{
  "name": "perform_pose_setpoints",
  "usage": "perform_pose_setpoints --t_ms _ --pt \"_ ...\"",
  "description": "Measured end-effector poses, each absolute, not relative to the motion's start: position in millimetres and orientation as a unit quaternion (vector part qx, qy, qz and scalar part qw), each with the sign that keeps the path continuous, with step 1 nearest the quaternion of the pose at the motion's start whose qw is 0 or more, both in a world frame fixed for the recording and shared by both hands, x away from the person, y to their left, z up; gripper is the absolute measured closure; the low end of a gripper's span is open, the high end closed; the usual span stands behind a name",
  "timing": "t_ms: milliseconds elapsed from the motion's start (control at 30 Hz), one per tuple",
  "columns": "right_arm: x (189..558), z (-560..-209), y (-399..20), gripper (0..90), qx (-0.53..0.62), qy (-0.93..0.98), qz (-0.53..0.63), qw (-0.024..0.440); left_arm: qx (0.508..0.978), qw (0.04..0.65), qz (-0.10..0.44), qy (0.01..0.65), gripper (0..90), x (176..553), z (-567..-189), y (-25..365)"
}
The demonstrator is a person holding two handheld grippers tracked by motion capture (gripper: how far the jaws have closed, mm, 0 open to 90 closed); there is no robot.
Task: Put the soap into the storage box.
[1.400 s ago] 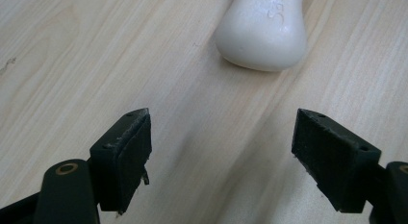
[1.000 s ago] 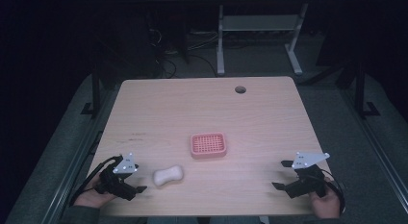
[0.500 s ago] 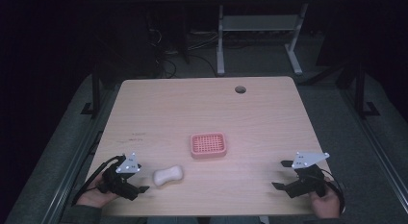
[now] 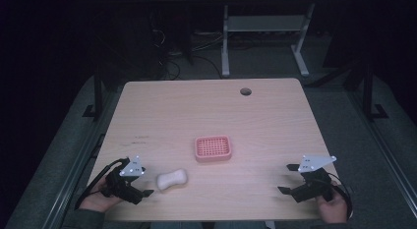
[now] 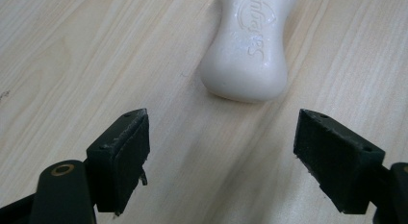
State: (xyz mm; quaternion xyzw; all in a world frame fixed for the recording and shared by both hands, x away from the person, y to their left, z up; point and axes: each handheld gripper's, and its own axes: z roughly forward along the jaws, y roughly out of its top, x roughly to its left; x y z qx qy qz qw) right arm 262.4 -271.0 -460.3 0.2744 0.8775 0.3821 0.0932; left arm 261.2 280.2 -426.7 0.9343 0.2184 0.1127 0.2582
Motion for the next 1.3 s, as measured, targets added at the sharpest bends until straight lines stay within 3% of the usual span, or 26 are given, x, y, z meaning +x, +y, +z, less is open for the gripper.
perform_pose_setpoints --t_ms 1300 --pt "258 -458 -271 14.1 0.276 0.874 0.388 0.100 0.941 0.254 0.113 0.193 20.5 264 -415 255"
